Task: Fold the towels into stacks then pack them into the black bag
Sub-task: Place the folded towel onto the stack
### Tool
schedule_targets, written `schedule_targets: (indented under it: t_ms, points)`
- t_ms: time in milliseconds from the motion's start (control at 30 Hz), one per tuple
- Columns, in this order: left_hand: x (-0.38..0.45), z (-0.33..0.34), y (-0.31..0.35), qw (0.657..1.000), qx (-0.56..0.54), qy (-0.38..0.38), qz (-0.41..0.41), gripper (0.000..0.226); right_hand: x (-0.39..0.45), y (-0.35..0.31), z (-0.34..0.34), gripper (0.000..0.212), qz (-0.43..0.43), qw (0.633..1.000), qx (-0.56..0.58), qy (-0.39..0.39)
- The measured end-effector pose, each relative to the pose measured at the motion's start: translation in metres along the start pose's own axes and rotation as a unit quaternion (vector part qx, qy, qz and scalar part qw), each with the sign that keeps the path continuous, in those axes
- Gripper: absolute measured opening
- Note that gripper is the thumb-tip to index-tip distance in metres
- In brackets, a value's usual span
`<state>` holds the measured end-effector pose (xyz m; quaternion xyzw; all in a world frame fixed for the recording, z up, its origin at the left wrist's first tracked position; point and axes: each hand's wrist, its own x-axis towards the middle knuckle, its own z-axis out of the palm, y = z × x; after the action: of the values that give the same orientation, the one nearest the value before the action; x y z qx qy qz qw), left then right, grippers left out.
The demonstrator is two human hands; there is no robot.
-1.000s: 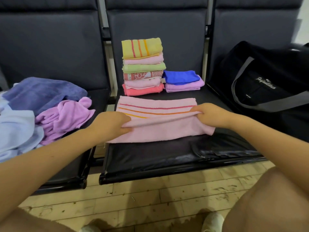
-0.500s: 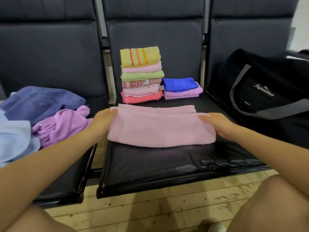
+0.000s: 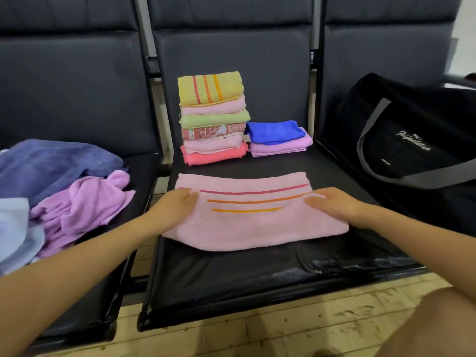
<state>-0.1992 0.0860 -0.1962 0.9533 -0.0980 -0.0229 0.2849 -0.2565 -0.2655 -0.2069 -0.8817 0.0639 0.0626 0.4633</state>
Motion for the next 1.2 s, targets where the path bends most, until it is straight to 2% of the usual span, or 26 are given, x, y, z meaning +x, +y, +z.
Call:
schedule_targets:
  t_ms: [133, 233, 367, 533, 600, 633, 700, 733, 867, 967, 1067, 1133, 1200]
  points:
    - [0.014, -0.004, -0.002, 0.994, -0.035, 0.107, 0.002, 0.033, 0.012, -0.003, -0.006, 0.015, 0.008, 0.993, 0.073, 0.092]
    - [0.029, -0.008, -0.007, 0.986, -0.016, 0.164, 0.005, 0.035, 0.026, -0.007, -0.006, 0.018, 0.012, 0.984, 0.102, 0.146]
    - [0.053, -0.007, -0.016, 0.981, 0.043, 0.187, -0.004, 0.035, 0.050, -0.013, -0.002, 0.027, 0.006, 0.978, 0.065, 0.196]
    - [0.078, -0.005, -0.019, 0.979, 0.085, 0.184, -0.011, 0.031, 0.073, -0.026, -0.001, 0.028, -0.011, 0.967, -0.024, 0.255]
    - [0.085, -0.003, -0.019, 0.980, 0.093, 0.175, -0.032, 0.022, 0.081, -0.025, 0.000, 0.015, 0.003, 0.967, -0.088, 0.241]
    - [0.087, -0.001, -0.018, 0.980, 0.096, 0.167, -0.051, 0.023, 0.084, -0.021, 0.001, 0.017, 0.021, 0.964, -0.148, 0.218]
    - [0.089, 0.003, -0.017, 0.977, 0.112, 0.162, -0.084, 0.043, 0.088, -0.017, 0.004, 0.041, 0.067, 0.948, -0.253, 0.183]
    - [0.089, 0.004, -0.015, 0.974, 0.122, 0.170, -0.082, 0.049, 0.088, -0.017, 0.006, 0.047, 0.080, 0.941, -0.272, 0.184]
    - [0.076, 0.015, -0.005, 0.960, 0.195, 0.197, 0.035, 0.048, 0.085, -0.017, 0.014, 0.052, 0.113, 0.919, -0.331, 0.181]
    - [0.061, 0.032, -0.001, 0.962, 0.228, 0.124, 0.081, 0.045, 0.077, -0.016, 0.014, 0.060, 0.142, 0.895, -0.393, 0.154]
    - [0.054, 0.042, -0.004, 0.959, 0.270, 0.058, 0.064, 0.045, 0.069, -0.017, 0.009, 0.057, 0.149, 0.906, -0.375, 0.124]
    - [0.054, 0.041, -0.007, 0.956, 0.279, 0.061, 0.066, 0.045, 0.066, -0.016, 0.007, 0.054, 0.142, 0.924, -0.342, 0.094]
    - [0.055, 0.037, -0.008, 0.962, 0.255, 0.073, 0.063, 0.046, 0.062, -0.011, 0.009, 0.045, 0.117, 0.963, -0.229, 0.081]
